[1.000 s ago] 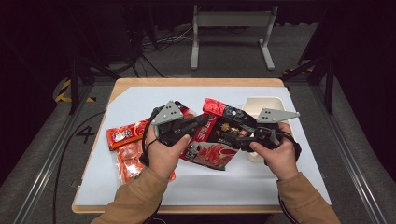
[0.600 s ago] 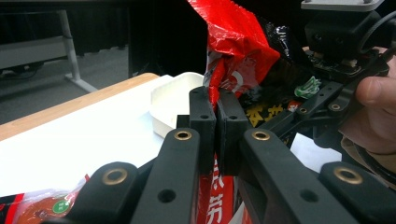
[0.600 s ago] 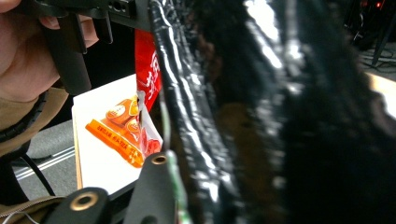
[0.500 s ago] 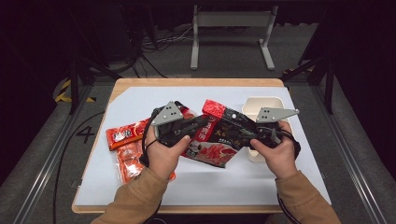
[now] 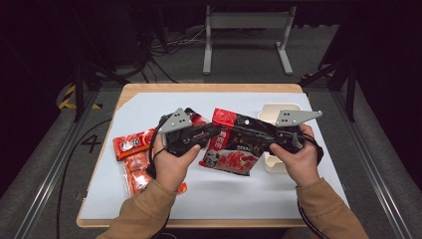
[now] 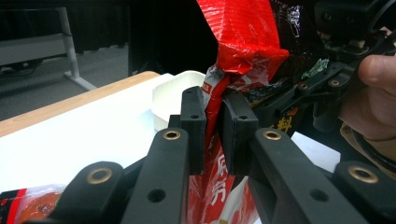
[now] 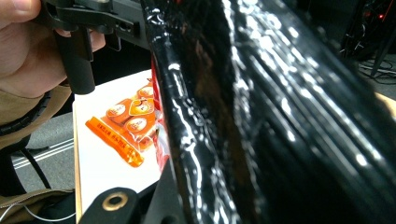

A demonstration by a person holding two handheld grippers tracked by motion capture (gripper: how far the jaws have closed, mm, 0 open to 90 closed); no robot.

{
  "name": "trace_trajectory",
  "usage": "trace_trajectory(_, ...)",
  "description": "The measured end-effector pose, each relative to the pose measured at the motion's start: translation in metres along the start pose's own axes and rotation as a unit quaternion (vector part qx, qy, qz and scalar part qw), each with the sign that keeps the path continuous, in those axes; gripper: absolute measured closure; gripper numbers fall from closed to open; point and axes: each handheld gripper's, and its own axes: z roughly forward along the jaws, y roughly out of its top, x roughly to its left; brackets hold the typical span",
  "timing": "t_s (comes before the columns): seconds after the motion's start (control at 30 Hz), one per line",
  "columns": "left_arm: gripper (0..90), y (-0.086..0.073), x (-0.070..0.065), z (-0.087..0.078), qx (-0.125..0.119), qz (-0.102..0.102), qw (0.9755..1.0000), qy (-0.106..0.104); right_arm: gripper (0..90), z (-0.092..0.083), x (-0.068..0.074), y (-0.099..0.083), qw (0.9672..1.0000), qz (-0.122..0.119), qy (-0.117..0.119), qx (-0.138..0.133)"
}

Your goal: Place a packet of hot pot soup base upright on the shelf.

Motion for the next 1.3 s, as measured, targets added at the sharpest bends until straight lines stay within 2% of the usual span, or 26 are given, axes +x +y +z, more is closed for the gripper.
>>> trace_trajectory(0.2, 78.6, 0.0, 0.003, -0.005, -0.003, -0.01, 0.9999, -0.001, 83.8, -0.003, -0.002, 0.007, 0.9999, -0.013, -0.005, 0.004)
trace_trajectory(0.3, 75.5, 0.0, 0.004, -0.007, -0.004, -0.015, 0.9999, 0.0, 84.0, -0.006, -0.005, 0.01, 0.9998, -0.015, -0.01, 0.002)
trace_trajectory(0.53, 64.2, -0.006, 0.009, -0.014, 0.008, -0.019, 0.9997, 0.015, 84.0, -0.016, -0.013, 0.021, 0.9993, -0.027, -0.024, 0.004)
trace_trajectory(0.83, 58.6, -0.022, 0.019, -0.024, 0.04, -0.026, 0.9985, 0.028, 83.8, -0.03, -0.028, 0.031, 0.9987, -0.03, -0.04, 0.0)
trace_trajectory(0.97, 56.4, -0.035, 0.028, -0.029, 0.065, -0.034, 0.9965, 0.039, 83.8, -0.04, -0.036, 0.034, 0.9984, -0.027, -0.048, -0.004)
trace_trajectory(1.17, 51.8, -0.05, 0.036, -0.036, 0.081, -0.043, 0.9946, 0.048, 83.7, -0.052, -0.047, 0.039, 0.9977, -0.026, -0.063, -0.008)
trace_trajectory(1.3, 49.2, -0.058, 0.042, -0.036, 0.098, -0.035, 0.9932, 0.052, 83.5, -0.059, -0.055, 0.041, 0.9969, -0.022, -0.076, -0.004)
